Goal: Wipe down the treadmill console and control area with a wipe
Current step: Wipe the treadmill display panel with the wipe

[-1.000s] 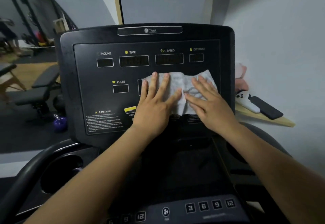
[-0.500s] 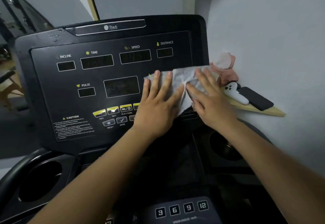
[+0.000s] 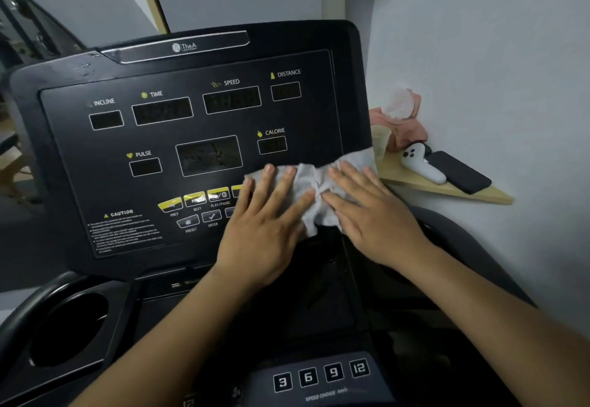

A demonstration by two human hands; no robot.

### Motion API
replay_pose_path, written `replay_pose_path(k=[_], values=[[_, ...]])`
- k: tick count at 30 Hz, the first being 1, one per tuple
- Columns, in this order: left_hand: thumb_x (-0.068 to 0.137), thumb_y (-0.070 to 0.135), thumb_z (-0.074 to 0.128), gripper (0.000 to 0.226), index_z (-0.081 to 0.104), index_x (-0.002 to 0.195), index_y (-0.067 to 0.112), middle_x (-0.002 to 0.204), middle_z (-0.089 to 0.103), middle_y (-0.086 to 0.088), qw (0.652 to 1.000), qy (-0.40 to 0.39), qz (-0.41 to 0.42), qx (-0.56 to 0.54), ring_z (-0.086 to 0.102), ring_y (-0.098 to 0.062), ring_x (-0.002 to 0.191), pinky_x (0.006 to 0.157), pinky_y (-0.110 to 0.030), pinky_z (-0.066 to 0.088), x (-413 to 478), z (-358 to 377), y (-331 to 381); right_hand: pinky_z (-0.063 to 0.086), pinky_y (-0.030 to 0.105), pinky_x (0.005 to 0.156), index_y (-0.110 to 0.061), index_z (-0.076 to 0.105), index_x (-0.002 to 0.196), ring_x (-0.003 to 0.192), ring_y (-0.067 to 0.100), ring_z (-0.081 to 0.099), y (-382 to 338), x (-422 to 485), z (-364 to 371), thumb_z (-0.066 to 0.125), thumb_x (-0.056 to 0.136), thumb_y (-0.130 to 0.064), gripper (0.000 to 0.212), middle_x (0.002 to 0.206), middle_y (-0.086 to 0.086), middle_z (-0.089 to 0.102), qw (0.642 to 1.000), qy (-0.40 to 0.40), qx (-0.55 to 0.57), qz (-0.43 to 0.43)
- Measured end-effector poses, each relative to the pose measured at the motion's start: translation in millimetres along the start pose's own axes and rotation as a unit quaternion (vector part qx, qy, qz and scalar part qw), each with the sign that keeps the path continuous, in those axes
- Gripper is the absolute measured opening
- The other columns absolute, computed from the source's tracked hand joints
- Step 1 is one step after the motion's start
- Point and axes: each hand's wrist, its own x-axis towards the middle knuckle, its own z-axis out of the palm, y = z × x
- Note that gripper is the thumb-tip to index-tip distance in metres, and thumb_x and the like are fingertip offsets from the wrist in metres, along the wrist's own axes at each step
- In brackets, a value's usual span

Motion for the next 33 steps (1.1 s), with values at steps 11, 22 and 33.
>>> replay_pose_path(k=[11, 22, 33], values=[[0.101, 0.038, 0.042, 0.043, 0.055, 0.139, 0.025, 0.16, 0.027, -0.007, 0.996, 0.02, -0.021, -0.087, 0.015, -0.027, 0.151, 0.119, -0.051, 0.022, -81.4, 7.3, -34.3, 0.024, 0.05, 0.117, -0.012, 0.056, 0.135, 0.148, 0.023, 0.018, -55.6, -11.7, 23.7, 0.042, 0.1, -0.034, 0.043, 0.156, 0.007, 0.032, 0.993, -0.055, 0.1, -0.037], [0.102, 0.041, 0.034, 0.053, 0.038, 0.151, 0.021, 0.163, 0.02, -0.011, 0.987, 0.05, -0.145, -0.043, 0.007, -0.031, 0.152, 0.122, -0.049, 0.013, -92.2, -17.7, -107.8, 0.002, 0.051, 0.12, -0.023, 0.025, 0.152, 0.15, 0.021, -0.008, -114.3, 86.5, 21.9, 0.024, 0.099, -0.051, 0.06, 0.163, 0.002, 0.004, 0.993, -0.114, -0.008, -0.015], [0.101, 0.048, 0.028, 0.06, 0.032, 0.153, 0.018, 0.163, 0.015, -0.012, 0.975, 0.042, -0.21, -0.055, 0.005, -0.029, 0.152, 0.122, -0.049, 0.014, -151.4, -17.9, -144.6, 0.002, 0.05, 0.12, -0.025, 0.029, 0.152, 0.15, 0.023, -0.001, -182.6, 127.6, 43.9, 0.02, 0.095, -0.057, 0.065, 0.163, 0.002, 0.011, 0.979, -0.161, -0.027, -0.124]])
